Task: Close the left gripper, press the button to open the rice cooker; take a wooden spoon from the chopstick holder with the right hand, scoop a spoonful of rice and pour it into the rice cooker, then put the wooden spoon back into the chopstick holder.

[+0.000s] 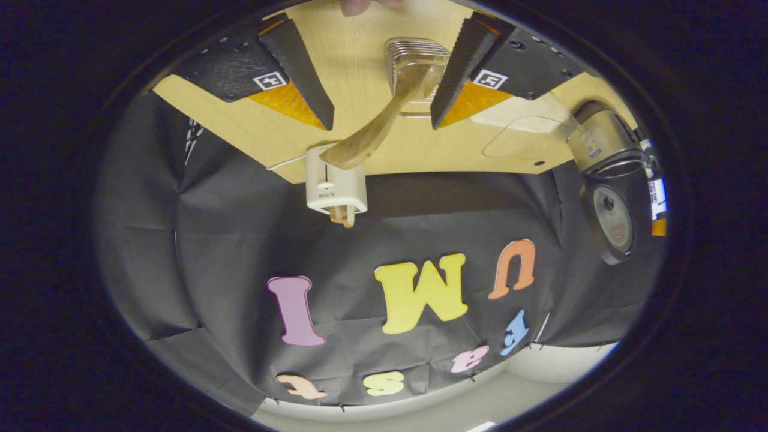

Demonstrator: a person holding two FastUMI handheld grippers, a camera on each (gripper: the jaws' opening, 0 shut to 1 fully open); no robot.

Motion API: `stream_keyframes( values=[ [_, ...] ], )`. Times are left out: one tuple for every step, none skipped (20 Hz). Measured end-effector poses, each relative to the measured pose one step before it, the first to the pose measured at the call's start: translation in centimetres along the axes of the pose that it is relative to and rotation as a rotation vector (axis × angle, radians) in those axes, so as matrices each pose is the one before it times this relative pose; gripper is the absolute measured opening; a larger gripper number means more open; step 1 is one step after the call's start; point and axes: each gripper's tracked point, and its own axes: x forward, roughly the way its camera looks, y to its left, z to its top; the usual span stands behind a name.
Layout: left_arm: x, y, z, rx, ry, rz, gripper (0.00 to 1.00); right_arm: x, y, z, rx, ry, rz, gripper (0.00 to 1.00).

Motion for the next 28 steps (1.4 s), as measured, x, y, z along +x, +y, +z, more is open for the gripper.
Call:
stream_keyframes(
  values=[
    [-0.042, 0.063, -0.522, -0.01116, 0.01532, 0.00158, 0.99, 0.634, 0.092, -0.34, 0.02548, 0.01891, 0.00858, 0.96],
    [-0.022, -0.15, -0.511, -0.01113, 0.01508, -0.00156, 0.99, 0.632, 0.114, -0.215, 0.02274, 0.01495, 0.00967, 0.92],
    [-0.04, -0.158, -0.494, -0.00965, 0.01072, -0.00407, 0.99, 0.484, 0.065, -0.147, 0.01557, 0.01318, 0.00306, 0.96],
    [-0.03, -0.237, -0.297, -0.0051, 0.00002, -0.00325, 0.99, 0.577, 0.24, -0.094, 0.01087, 0.00917, 0.01362, 0.94],
    [-0.049, -0.153, -0.233, -0.00159, -0.00234, -0.00151, 0.99, 0.439, 0.051, -0.123, 0.00666, 0.00462, -0.00039, 0.82],
    [-0.09, -0.13, -0.319, -0.00082, -0.00303, 0.00146, 0.99, 0.246, 0.142, 0.059, 0.00758, 0.00165, 0.00637, 0.76],
    [-0.038, -0.192, -0.321, -0.00167, -0.0031, -0.00098, 0.99, 0.372, 0.121, -0.026, 0.00664, 0.00475, 0.00589, 0.61],
    [0.001, -0.324, -0.42, 0.00082, 0.00466, -0.00703, 0.99, 0.096, 0.13, -0.056, 0.01082, 0.0022, 0.006, 0.63],
    [-0.011, -0.25, -0.449, 0.00469, 0.01026, -0.00591, 0.99, 0.08, 0.083, -0.142, 0.00105, 0.01083, 0.00194, 0.48],
    [-0.004, -0.064, -0.274, 0.00741, 0.00486, 0.00011, 0.99, -0.079, 0.147, -0.126, -0.00291, 0.00645, 0.00124, 0.45],
    [0.054, -0.02, -0.285, 0.00783, 0.00315, 0.00003, 0.99, 0.3, 0.209, -0.009, 0.00489, 0.00017, 0.00156, 0.31],
    [-0.041, -0.02, -0.165, 0.00543, 0.00241, -0.00071, 0.99, -0.41, 0.242, 0.069, -0.00285, 0.00366, 0.00933, 0.23],
    [0.065, -0.193, -0.074, 0.00269, -0.0032, -0.00146, 0.99, -0.242, 0.801, 0.499, 0.02362, -0.01206, 0.03463, 0.21],
    [0.064, -0.253, -0.065, -0.00048, -0.00408, -0.00726, 0.99, 0.011, 0.114, 0.179, 0.00293, -0.0001, -0.00637, 0.15],
    [-0.018, -0.289, -0.043, -0.0028, -0.00272, -0.0099, 0.99, -0.253, 0.277, 0.132, -0.01559, 0.00548, 0.00462, 0.07],
    [0.028, -0.524, -0.095, -0.00246, -0.00218, -0.01556, 0.99, 0.109, -0.035, 0.159, -0.00965, -0.00348, -0.00859, 0.07],
    [-0.046, -0.474, -0.27, -0.00604, 0.00231, -0.02016, 0.99, -0.036, 0.28, 0.202, -0.01231, -0.00231, 0.00223, 0.0],
    [-0.102, -0.43, -0.278, -0.00786, 0.00362, -0.01891, 0.99, -0.478, 0.432, 0.57, -0.00909, -0.00924, 0.00247, 0.0],
    [-0.07, -0.309, -0.111, -0.01208, -0.00369, -0.01068, 0.99, -0.291, 0.41, 0.895, -0.01079, -0.02024, 0.00215, 0.01],
    [-0.044, -0.11, -0.092, -0.01005, -0.00283, -0.01088, 0.99, -0.371, 0.32, 1.107, -0.01452, -0.022, -0.00554, 0.0],
    [-0.089, -0.251, -0.057, -0.00442, -0.00178, -0.01155, 0.99, -0.357, 0.302, 1.014, -0.01739, -0.01705, -0.00328, 0.01],
    [0.003, -0.011, 0.006, 0.00261, -0.00426, -0.00401, 0.99, -0.373, 0.333, 1.192, -0.01231, -0.01843, 0.0012, 0.0],
    [-0.011, 0.119, 0.04, 0.01041, -0.00704, 0.00197, 0.99, -0.334, 0.334, 1.392, -0.0107, -0.02033, -0.00065, 0.0],
    [-0.039, 0.317, 0.035, 0.01503, -0.00726, 0.00479, 0.99, -0.247, 0.402, 1.555, -0.0056, -0.02316, -0.0046, 0.0],
    [0.007, 0.351, 0.056, 0.02117, -0.00666, 0.00625, 0.94, -0.015, 0.652, 1.47, -0.00873, -0.02278, 0.00372, 0.0],
    [-0.161, 0.449, 0.115, 0.01601, -0.01027, 0.01196, 0.99, 0.316, 1.184, 1.668, -0.01267, -0.01901, 0.01832, 0.0],
    [-0.128, 0.282, 0.199, 0.01428, -0.01648, 0.01176, 1.0, 0.435, 1.492, 1.197, -0.01377, -0.0067, 0.02228, 0.0],
    [-0.186, 0.15, 0.162, 0.01145, -0.01295, 0.00583, 0.99, 0.54, 1.736, 1.281, -0.01146, -0.00909, 0.03003, 0.0]
  ],
)
